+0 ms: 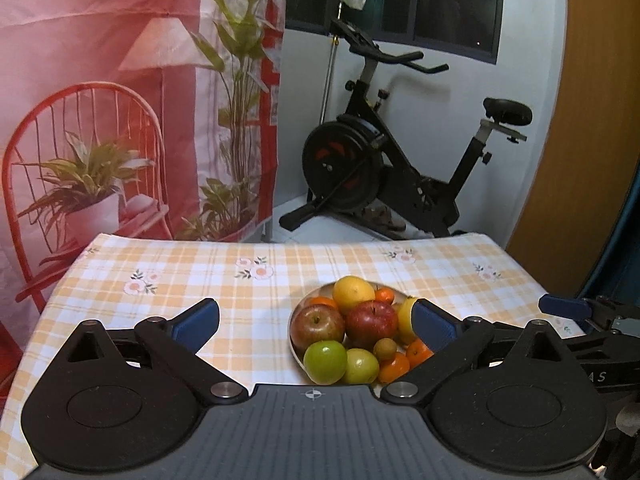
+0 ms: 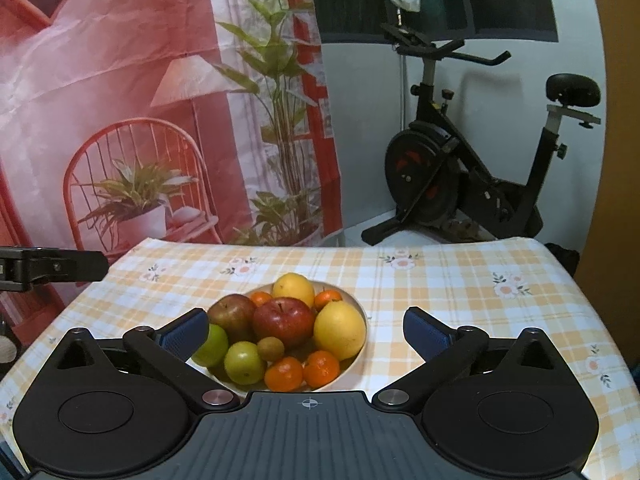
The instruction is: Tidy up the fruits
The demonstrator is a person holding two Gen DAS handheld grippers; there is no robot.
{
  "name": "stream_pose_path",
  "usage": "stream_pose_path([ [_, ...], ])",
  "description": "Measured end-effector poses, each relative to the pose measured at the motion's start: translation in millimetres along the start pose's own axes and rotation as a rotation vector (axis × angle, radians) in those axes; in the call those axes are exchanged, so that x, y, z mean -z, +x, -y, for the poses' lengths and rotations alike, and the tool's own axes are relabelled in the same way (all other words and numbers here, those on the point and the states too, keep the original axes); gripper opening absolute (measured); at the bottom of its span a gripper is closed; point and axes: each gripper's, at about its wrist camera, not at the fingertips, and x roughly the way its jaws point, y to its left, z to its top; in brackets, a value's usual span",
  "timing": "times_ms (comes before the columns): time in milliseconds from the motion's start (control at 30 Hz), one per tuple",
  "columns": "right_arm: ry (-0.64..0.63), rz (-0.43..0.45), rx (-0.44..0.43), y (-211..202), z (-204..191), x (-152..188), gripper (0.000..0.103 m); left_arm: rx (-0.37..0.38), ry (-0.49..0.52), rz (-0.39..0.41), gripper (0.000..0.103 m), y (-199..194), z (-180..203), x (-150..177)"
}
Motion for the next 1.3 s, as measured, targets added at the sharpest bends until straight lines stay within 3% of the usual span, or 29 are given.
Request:
stream_pose_path([
  [600, -0.006, 0.036, -0.005, -36.9, -16.2, -11.4, 0.103, -0.052, -0.016, 0.067, 0.103, -44.5, -1.6, -0.7],
  [1300, -0.003, 0.048, -0.001, -43.3, -18.6, -14.0, 0.103, -0.074, -0.024, 0.080, 0.103, -52.1, -0.8, -1.6],
])
